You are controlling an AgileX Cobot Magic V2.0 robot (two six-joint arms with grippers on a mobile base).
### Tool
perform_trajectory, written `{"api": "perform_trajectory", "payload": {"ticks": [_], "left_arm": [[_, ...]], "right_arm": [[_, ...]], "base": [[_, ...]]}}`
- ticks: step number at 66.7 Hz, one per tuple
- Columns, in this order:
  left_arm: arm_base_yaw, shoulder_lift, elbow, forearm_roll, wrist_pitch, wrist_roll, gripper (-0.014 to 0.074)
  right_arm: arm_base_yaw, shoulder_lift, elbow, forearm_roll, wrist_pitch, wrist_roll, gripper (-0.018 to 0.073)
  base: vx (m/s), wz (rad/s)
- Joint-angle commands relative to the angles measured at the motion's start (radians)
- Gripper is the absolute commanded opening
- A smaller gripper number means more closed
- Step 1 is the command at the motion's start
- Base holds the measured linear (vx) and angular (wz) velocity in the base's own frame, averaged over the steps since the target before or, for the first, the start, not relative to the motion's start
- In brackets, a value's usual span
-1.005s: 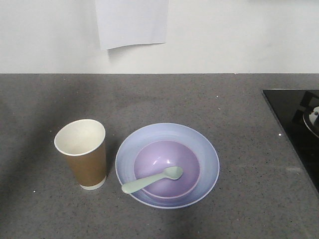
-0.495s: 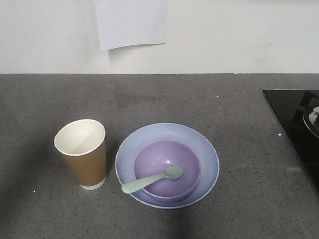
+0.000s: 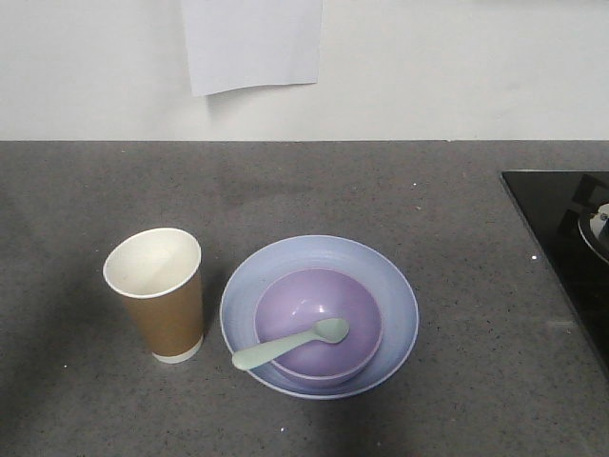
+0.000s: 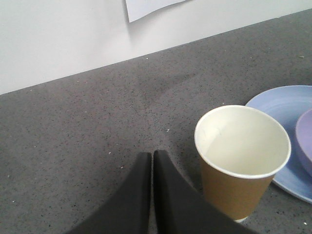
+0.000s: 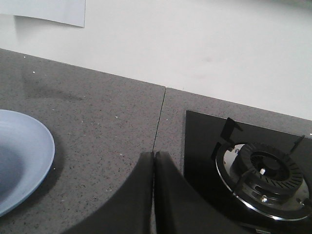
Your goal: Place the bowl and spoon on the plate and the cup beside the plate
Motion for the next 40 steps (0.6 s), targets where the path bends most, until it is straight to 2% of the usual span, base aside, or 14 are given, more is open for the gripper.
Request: {"api": "perform_trajectory", "payload": {"ticks": [1, 40], "left_arm": [[-0.004, -0.006, -0.026, -0.015, -0.079, -0.009, -0.0007], [-0.004, -0.006, -0.026, -0.013, -0.067, -0.009, -0.0006]], "right_arm": [[-0.005, 0.007, -0.025, -0.033, -0.065, 0.002, -0.0005], [-0.005, 0.007, -0.025, -0.033, -0.065, 0.002, -0.0005]], "base": [[0.00, 0.00], [0.00, 0.00]]}}
